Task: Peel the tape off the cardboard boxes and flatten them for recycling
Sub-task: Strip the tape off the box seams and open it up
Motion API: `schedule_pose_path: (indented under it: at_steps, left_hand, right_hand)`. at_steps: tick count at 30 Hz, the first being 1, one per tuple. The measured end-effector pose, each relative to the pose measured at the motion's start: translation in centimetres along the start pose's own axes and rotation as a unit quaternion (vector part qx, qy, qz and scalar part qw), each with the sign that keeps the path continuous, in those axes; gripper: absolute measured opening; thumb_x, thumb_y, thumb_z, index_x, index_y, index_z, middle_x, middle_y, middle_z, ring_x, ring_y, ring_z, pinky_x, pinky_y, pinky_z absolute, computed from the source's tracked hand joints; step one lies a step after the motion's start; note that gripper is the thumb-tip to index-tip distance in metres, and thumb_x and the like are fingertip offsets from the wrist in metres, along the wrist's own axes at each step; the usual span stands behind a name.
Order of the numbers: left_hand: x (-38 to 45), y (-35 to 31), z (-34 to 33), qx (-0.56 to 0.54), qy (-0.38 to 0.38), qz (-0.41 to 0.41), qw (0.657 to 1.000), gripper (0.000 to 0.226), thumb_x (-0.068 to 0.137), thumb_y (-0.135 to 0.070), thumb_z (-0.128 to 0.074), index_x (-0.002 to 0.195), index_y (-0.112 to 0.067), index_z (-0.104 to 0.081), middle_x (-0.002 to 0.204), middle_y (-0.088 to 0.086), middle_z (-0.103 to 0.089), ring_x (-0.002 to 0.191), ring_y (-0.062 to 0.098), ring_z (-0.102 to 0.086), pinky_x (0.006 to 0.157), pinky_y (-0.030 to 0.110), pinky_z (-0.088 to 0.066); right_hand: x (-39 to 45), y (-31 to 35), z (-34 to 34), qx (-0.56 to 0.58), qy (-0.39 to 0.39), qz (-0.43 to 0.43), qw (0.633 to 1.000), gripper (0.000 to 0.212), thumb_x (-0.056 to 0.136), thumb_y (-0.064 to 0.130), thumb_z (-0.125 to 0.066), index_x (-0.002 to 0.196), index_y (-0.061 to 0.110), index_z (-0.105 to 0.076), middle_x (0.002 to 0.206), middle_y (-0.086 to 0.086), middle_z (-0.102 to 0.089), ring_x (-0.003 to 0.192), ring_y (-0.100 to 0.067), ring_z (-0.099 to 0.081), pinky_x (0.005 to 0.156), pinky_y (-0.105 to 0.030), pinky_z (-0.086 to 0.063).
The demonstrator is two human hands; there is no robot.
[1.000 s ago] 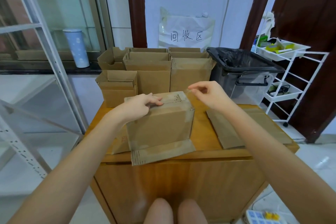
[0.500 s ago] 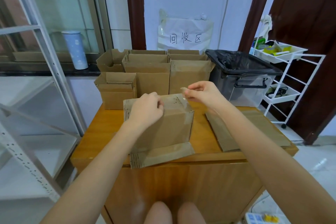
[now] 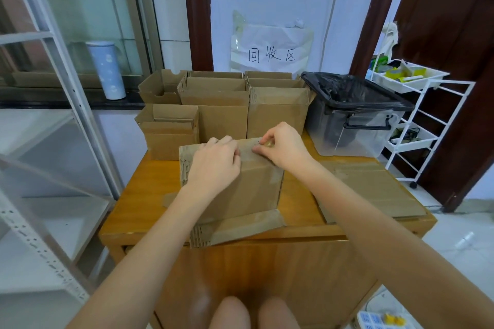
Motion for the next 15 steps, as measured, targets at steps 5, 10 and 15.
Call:
schedule_pose_path:
  at_steps: [5, 10, 15]
  left_hand:
    - [-0.1, 0.1, 0.0, 0.006, 0.000, -0.010, 1.000, 0.023, 0.097, -0.027, -0.045, 0.108, -0.018, -0.063, 0.107, -0.001, -0.061, 0.100, 0.015, -0.055, 0.088, 0.033, -0.052]
    - [-0.1, 0.1, -0.3, 0.017, 0.004, -0.028, 0.999, 0.026, 0.096, -0.042, -0.042, 0.098, -0.021, -0.059, 0.096, -0.006, -0.056, 0.092, 0.013, -0.053, 0.072, 0.026, -0.049]
    - [0.1, 0.8, -0.5, 0.029, 0.023, -0.076, 0.996, 0.030, 0.094, -0.051, -0.041, 0.100, -0.027, -0.058, 0.097, -0.011, -0.056, 0.093, 0.011, -0.052, 0.066, 0.026, -0.049]
  right_hand:
    - [0.5, -0.4, -0.4, 0.034, 0.112, 0.033, 0.993, 0.035, 0.100, 0.037, -0.036, 0.129, 0.033, -0.056, 0.129, -0.013, -0.049, 0.109, -0.027, -0.050, 0.090, -0.032, -0.044]
    - [-1.4, -1.8, 2.5, 0.259, 0.097, -0.046, 0.960, 0.051, 0.093, 0.024, -0.056, 0.141, 0.025, -0.038, 0.143, -0.007, -0.041, 0.116, -0.017, -0.053, 0.099, -0.034, -0.047]
    - [-5.3, -3.9, 1.5, 0.211, 0.153, -0.048, 0.964, 0.075, 0.074, 0.032, -0.078, 0.138, 0.016, -0.042, 0.130, 0.006, -0.052, 0.116, -0.008, -0.053, 0.094, -0.024, -0.048]
Point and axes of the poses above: each hand's wrist, its own x-axis towards the middle knuckle, its own z-axis out of the back of the hand, y = z × x, the point moved 2 cm from there along x, towards the middle knuckle
